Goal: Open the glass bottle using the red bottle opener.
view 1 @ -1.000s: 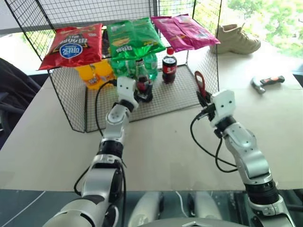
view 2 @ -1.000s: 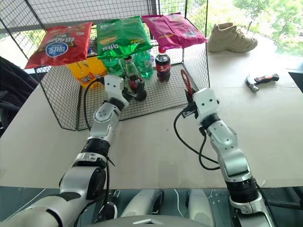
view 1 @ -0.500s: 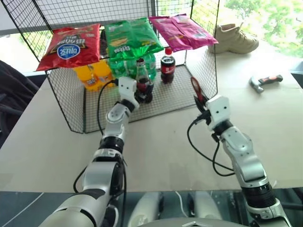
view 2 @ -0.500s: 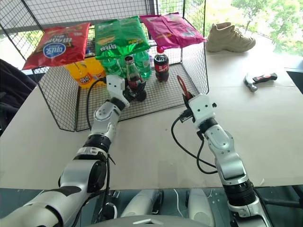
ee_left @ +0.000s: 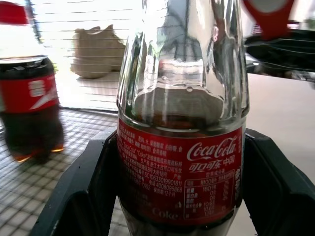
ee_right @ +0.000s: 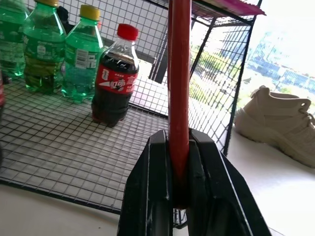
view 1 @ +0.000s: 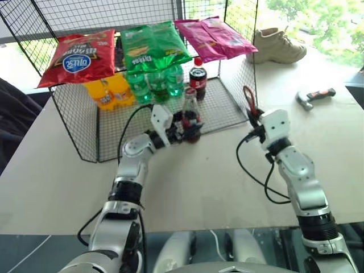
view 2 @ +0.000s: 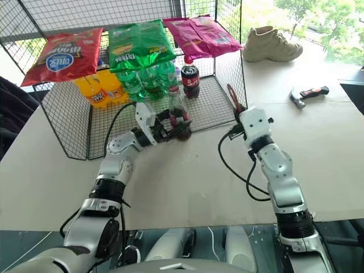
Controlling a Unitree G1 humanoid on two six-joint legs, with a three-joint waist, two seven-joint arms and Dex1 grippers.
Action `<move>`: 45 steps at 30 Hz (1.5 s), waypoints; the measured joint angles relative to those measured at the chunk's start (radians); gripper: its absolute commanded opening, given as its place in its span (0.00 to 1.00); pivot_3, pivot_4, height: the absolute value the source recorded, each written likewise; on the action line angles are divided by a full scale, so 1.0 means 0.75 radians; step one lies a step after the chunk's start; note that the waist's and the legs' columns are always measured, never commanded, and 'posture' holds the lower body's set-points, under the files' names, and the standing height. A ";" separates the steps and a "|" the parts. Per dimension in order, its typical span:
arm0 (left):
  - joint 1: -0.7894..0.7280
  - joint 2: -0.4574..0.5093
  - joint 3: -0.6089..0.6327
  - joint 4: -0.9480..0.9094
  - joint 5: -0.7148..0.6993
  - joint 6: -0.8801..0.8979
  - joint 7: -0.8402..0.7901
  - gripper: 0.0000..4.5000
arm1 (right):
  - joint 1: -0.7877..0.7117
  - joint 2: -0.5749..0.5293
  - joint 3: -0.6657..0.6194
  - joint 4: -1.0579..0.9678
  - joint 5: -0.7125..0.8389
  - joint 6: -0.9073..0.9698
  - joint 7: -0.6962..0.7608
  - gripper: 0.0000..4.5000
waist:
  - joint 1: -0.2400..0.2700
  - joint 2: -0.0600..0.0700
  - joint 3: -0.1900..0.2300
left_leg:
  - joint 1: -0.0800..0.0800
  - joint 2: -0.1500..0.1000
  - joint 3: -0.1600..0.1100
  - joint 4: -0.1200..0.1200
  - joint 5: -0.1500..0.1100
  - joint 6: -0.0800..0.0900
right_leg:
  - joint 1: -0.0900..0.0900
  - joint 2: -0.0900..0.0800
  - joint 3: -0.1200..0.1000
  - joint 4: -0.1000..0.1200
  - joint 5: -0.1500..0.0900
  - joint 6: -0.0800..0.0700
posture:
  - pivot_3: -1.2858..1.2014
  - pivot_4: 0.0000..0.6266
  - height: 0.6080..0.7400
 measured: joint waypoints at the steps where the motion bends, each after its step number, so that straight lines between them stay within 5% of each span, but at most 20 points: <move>1: 0.022 0.012 -0.015 -0.053 -0.006 0.027 -0.023 0.61 | -0.001 0.001 0.000 0.005 -0.001 -0.003 0.000 0.00 | 0.000 0.000 0.000 | 0.000 0.000 0.000 0.000 0.000 0.000 | 0.000 0.000 0.001 0.000 0.000 0.000 | 0.52 0.24 1.00; 15: 0.132 -0.009 -0.118 -0.198 -0.008 0.067 -0.067 0.61 | 0.000 0.038 0.007 0.016 -0.025 -0.022 0.002 0.00 | 0.005 0.000 0.000 | 0.001 0.000 0.001 0.000 0.000 0.000 | 0.000 0.000 0.001 0.000 0.000 0.000 | 0.52 0.24 1.00; 19: 0.152 -0.020 -0.113 -0.197 -0.012 0.031 -0.070 1.00 | 0.000 0.036 0.005 0.016 -0.028 -0.023 0.007 0.00 | 0.005 0.000 0.000 | 0.001 0.000 0.001 0.000 0.000 0.000 | 0.000 0.000 0.001 0.000 0.000 0.000 | 0.52 0.24 1.00; 45: 0.115 -0.054 -0.058 -0.262 -0.131 0.083 -0.086 1.00 | 0.015 0.036 0.013 0.016 -0.053 -0.039 0.026 0.00 | 0.005 0.000 0.000 | 0.002 0.000 0.001 0.000 0.000 0.000 | 0.001 0.000 0.001 0.000 0.000 0.000 | 0.52 0.24 1.00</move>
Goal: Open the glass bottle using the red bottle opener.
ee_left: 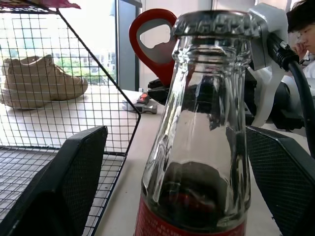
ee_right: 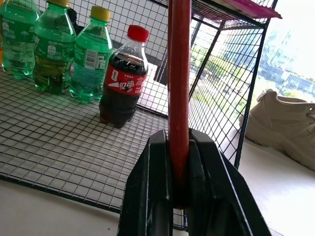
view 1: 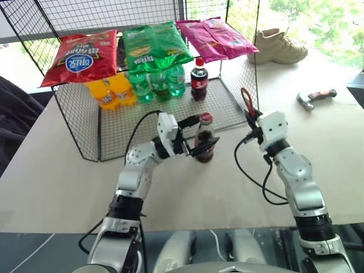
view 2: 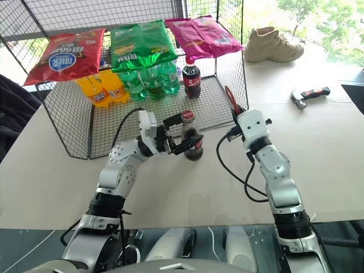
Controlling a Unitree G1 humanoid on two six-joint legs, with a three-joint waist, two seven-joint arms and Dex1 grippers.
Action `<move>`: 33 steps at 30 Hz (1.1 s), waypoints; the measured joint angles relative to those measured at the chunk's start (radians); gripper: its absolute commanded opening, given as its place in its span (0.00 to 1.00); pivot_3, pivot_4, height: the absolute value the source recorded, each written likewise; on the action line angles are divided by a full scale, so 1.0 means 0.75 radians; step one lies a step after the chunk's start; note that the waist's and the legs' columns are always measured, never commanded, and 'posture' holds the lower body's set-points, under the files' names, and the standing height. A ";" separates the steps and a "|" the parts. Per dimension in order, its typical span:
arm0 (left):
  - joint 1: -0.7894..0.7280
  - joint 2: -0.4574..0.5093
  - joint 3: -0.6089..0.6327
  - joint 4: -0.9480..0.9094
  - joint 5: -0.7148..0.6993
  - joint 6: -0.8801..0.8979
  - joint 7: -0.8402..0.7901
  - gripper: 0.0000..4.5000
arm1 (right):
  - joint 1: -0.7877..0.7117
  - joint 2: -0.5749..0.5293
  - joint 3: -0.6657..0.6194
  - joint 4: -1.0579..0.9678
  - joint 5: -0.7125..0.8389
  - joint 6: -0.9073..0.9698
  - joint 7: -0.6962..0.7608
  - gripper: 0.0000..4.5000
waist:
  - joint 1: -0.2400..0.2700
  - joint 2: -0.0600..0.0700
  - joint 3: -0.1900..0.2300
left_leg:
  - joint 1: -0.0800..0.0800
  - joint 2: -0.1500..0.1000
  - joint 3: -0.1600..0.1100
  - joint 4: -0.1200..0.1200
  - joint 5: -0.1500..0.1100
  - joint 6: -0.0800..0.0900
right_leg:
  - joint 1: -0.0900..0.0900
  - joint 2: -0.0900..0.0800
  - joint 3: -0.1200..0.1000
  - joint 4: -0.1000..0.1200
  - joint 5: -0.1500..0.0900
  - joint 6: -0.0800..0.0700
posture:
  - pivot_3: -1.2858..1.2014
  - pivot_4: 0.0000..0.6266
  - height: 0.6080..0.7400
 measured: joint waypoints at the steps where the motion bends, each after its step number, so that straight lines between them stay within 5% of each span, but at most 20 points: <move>1: -0.003 -0.002 -0.002 0.001 -0.003 0.010 -0.009 1.00 | 0.000 0.000 0.000 0.000 -0.003 0.000 0.000 0.00 | 0.000 0.000 0.000 | 0.000 0.000 0.000 0.000 0.000 0.000 | 0.000 0.000 0.000 0.000 0.000 0.000 | 0.52 0.24 1.00; 17: -0.057 -0.022 -0.039 0.073 0.006 -0.001 -0.074 1.00 | 0.017 0.000 -0.001 -0.001 -0.028 -0.001 -0.003 0.00 | 0.000 0.000 0.000 | 0.000 0.000 0.000 0.000 0.000 0.000 | 0.000 0.000 0.000 0.000 0.000 0.000 | 0.52 0.24 1.00; 20: -0.057 -0.022 -0.039 0.091 0.007 -0.017 -0.087 0.84 | 0.017 0.000 -0.001 -0.001 -0.030 -0.001 -0.003 0.00 | 0.000 0.000 0.000 | 0.000 0.000 0.000 0.000 0.000 0.000 | 0.000 0.000 0.000 0.000 0.000 0.000 | 0.52 0.24 1.00; 23: -0.058 -0.022 -0.037 0.111 0.021 -0.038 -0.083 0.52 | 0.017 0.000 -0.001 -0.003 -0.035 -0.001 -0.003 0.00 | 0.000 0.000 0.000 | 0.000 0.000 0.000 0.000 0.000 0.000 | 0.000 0.000 0.000 0.000 0.000 0.000 | 0.52 0.24 1.00; 33: -0.063 -0.024 -0.045 0.138 0.046 -0.101 -0.086 0.52 | 0.045 -0.001 0.092 -0.097 -0.052 -0.027 0.049 0.00 | 0.000 0.000 0.000 | 0.002 0.000 0.000 0.000 0.000 0.000 | 0.000 0.000 0.000 0.000 0.000 0.000 | 0.52 0.24 1.00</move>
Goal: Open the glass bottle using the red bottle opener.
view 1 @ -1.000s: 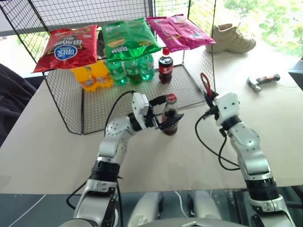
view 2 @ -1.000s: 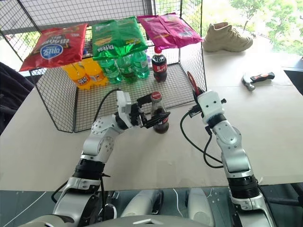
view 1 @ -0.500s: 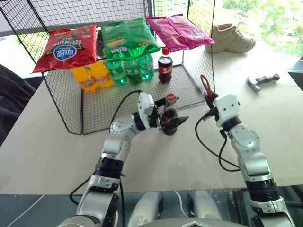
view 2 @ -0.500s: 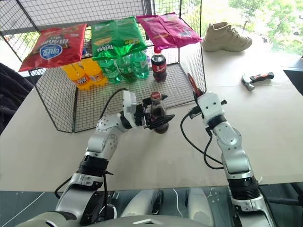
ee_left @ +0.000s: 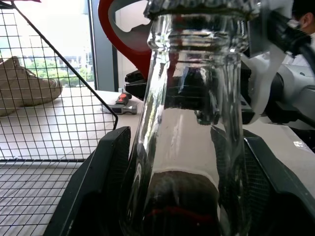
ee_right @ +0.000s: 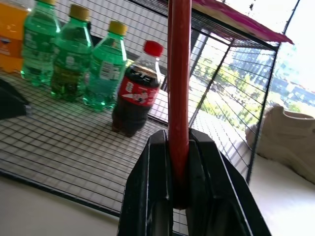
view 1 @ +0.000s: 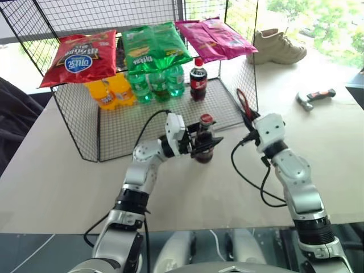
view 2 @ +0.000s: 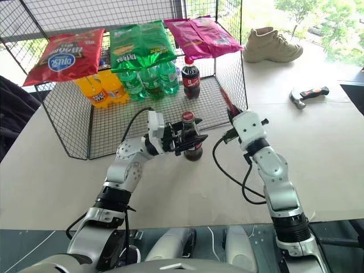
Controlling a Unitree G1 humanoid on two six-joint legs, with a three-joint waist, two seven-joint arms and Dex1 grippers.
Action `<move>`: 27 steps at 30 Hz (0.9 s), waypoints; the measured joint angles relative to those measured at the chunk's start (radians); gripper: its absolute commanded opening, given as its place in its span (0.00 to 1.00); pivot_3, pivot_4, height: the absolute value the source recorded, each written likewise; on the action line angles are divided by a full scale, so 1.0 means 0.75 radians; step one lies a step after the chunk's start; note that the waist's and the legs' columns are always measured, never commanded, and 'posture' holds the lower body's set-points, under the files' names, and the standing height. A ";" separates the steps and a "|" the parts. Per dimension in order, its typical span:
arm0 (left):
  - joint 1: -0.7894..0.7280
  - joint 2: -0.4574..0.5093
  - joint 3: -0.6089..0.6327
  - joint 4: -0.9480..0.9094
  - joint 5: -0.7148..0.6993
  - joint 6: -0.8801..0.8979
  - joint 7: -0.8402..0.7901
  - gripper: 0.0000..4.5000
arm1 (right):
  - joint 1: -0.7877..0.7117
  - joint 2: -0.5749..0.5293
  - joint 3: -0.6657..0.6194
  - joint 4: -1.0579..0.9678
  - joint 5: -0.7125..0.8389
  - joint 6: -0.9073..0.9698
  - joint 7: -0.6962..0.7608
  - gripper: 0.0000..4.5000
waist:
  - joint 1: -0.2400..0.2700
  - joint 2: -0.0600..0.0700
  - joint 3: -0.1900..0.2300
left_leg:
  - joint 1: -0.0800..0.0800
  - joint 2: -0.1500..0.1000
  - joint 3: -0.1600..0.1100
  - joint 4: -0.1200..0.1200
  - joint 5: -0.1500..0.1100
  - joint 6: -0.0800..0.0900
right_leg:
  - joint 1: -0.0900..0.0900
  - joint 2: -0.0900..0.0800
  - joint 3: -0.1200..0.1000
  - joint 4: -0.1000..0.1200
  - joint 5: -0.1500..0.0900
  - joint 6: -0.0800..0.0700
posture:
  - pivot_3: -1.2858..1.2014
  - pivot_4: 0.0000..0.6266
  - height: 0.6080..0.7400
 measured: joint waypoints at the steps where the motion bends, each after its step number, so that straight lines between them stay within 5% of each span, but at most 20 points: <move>1: 0.000 0.000 0.000 0.000 0.001 -0.001 0.001 0.52 | 0.005 -0.033 0.045 -0.003 -0.036 -0.038 0.025 0.00 | 0.000 0.000 0.000 | 0.000 0.000 0.000 0.000 0.000 0.000 | 0.000 0.000 0.000 0.000 0.000 0.000 | 0.52 0.24 1.00; 12: 0.005 -0.002 0.004 0.001 0.000 -0.001 0.005 0.52 | -0.007 -0.167 0.164 0.025 -0.301 -0.314 0.029 0.00 | 0.003 -0.001 -0.001 | 0.002 0.000 0.000 0.001 0.000 0.000 | 0.002 0.000 0.000 0.001 0.000 0.000 | 0.52 0.24 1.00; 27: 0.008 0.001 0.008 0.001 0.000 0.002 0.005 0.52 | -0.105 -0.176 0.170 0.147 -0.575 -0.527 -0.115 0.00 | 0.003 -0.001 -0.001 | 0.005 0.000 0.000 0.001 0.000 -0.001 | 0.004 0.000 0.000 0.001 0.000 0.000 | 0.52 0.24 1.00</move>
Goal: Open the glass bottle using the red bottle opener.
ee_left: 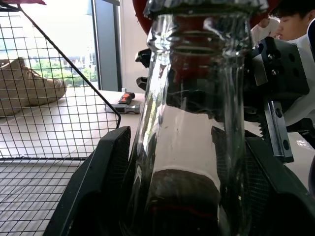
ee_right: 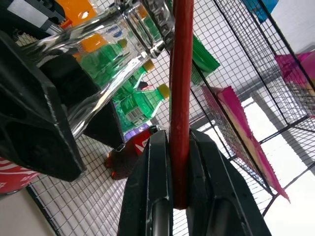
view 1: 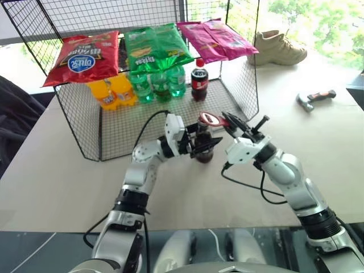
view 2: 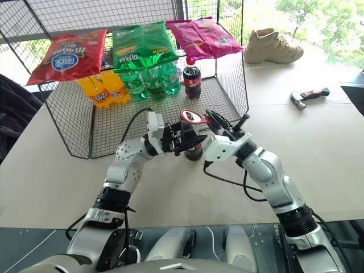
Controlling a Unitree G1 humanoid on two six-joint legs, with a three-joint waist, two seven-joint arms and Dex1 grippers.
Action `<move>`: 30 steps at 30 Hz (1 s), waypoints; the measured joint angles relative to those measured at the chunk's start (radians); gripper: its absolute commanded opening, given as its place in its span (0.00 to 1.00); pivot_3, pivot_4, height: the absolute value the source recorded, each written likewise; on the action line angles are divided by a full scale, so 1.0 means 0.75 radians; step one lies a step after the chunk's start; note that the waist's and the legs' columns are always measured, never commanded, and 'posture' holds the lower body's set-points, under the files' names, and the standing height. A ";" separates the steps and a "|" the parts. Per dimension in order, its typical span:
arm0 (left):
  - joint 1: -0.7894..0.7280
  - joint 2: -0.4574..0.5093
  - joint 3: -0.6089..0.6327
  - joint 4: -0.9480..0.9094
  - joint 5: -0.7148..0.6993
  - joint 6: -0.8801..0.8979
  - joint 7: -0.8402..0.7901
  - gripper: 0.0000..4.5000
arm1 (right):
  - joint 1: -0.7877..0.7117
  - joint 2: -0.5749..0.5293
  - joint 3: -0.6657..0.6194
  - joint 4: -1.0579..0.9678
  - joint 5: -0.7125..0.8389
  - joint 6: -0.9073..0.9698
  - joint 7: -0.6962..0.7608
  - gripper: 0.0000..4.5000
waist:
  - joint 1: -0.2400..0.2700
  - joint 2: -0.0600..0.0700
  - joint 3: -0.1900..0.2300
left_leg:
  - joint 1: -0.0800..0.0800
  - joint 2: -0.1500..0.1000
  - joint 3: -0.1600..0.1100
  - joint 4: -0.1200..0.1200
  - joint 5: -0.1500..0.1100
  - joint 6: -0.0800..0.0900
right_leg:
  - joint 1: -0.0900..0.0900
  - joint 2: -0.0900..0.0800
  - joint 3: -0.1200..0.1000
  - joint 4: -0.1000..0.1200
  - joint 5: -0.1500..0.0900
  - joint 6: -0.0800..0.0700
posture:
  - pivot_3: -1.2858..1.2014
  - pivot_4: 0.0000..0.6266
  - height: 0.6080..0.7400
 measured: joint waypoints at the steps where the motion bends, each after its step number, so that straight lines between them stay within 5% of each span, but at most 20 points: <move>1: 0.001 0.000 0.000 0.000 0.000 0.002 0.000 0.52 | -0.008 0.011 0.001 0.017 -0.001 -0.009 -0.002 0.00 | -0.001 0.000 0.000 | 0.000 0.000 0.000 0.000 0.000 0.000 | 0.000 0.000 0.000 0.000 0.000 0.000 | 0.52 0.24 1.00; 19: 0.010 -0.006 0.020 0.008 0.005 0.019 0.011 0.52 | -0.134 0.037 0.054 0.271 -0.139 -0.175 -0.167 0.00 | -0.001 0.000 -0.001 | 0.016 0.000 0.000 -0.002 0.000 0.000 | 0.015 0.001 0.000 0.000 0.000 0.000 | 0.52 0.24 1.00; 30: 0.005 -0.008 0.016 0.010 0.016 0.019 0.015 0.52 | -0.216 -0.074 0.054 0.322 -0.185 -0.263 -0.197 0.00 | -0.001 0.000 -0.001 | 0.017 0.000 -0.001 -0.002 0.000 0.000 | 0.016 0.001 0.000 -0.001 0.000 0.000 | 0.52 0.24 1.00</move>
